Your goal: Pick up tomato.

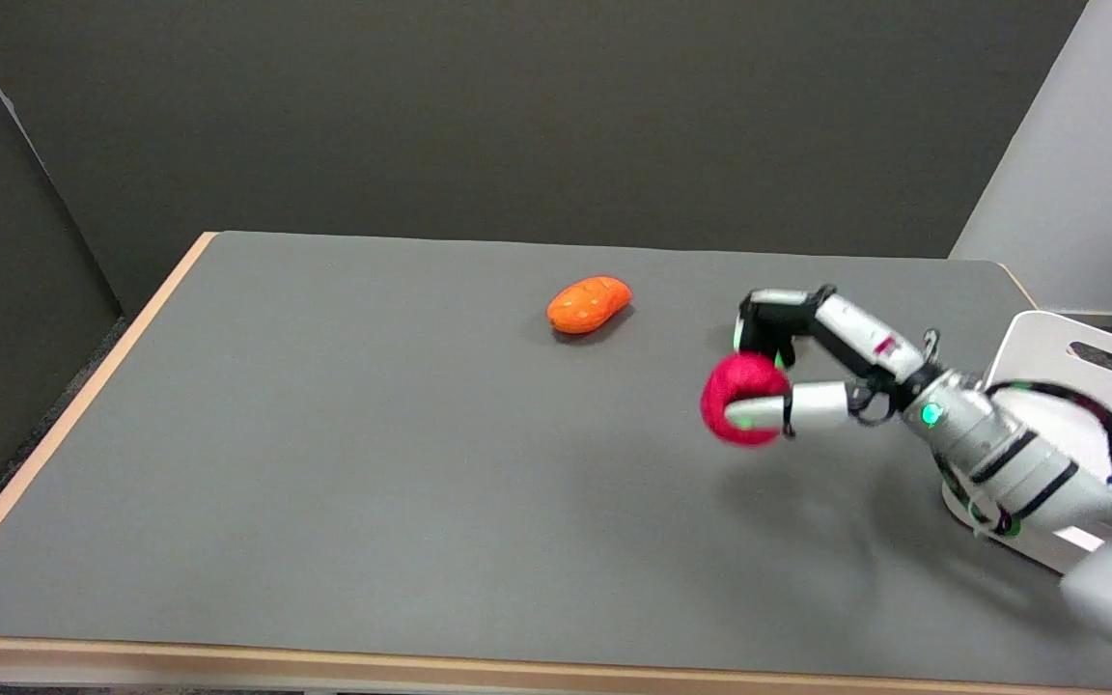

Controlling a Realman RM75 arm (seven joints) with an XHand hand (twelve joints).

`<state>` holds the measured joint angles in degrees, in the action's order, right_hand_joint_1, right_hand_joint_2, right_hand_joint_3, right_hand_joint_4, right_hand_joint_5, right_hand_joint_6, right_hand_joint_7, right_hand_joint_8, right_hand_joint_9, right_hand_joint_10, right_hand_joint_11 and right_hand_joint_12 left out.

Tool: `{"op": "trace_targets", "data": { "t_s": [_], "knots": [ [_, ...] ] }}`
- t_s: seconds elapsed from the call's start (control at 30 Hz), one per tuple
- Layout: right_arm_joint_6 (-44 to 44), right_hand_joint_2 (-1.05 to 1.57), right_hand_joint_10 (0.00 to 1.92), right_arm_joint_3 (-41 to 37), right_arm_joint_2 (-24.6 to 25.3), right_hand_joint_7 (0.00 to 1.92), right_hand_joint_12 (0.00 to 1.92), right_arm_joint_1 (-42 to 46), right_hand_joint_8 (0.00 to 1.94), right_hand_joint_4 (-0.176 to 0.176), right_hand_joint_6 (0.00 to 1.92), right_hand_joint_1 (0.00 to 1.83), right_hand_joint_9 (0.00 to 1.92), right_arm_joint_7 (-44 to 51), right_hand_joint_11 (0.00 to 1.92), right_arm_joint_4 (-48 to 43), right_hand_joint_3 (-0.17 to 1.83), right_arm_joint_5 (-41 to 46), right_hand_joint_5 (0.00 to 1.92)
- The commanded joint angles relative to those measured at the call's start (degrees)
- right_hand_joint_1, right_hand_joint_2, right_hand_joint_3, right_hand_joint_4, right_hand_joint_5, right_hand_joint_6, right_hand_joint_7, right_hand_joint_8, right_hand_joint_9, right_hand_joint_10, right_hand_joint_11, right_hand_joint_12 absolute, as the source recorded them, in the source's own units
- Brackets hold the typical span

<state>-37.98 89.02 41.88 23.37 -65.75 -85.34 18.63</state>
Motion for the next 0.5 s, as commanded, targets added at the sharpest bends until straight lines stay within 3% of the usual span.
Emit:
{"op": "trace_targets", "data": {
  "t_s": [0.03, 0.23, 0.5],
  "knots": [
    [4.55, 1.17, 1.49, -10.23, -0.26, 0.68, 1.92, -10.60, 1.54, -0.176, 1.52, 1.17, 0.82, 6.83, 0.72, -6.15, 0.27, 10.52, 0.63],
    [9.18, 1.17, 1.50, -14.73, -0.30, 0.68, 1.92, -14.78, 1.54, -0.176, 1.52, 1.17, 0.82, 14.22, 0.72, -5.24, 0.27, 17.07, 0.63],
    [14.76, 1.17, 1.51, -24.85, 0.36, 0.68, 1.92, -12.35, 1.55, -0.176, 1.53, 1.17, 0.82, 26.33, 0.71, -4.79, 0.27, 20.14, 0.63]
  ]
}}
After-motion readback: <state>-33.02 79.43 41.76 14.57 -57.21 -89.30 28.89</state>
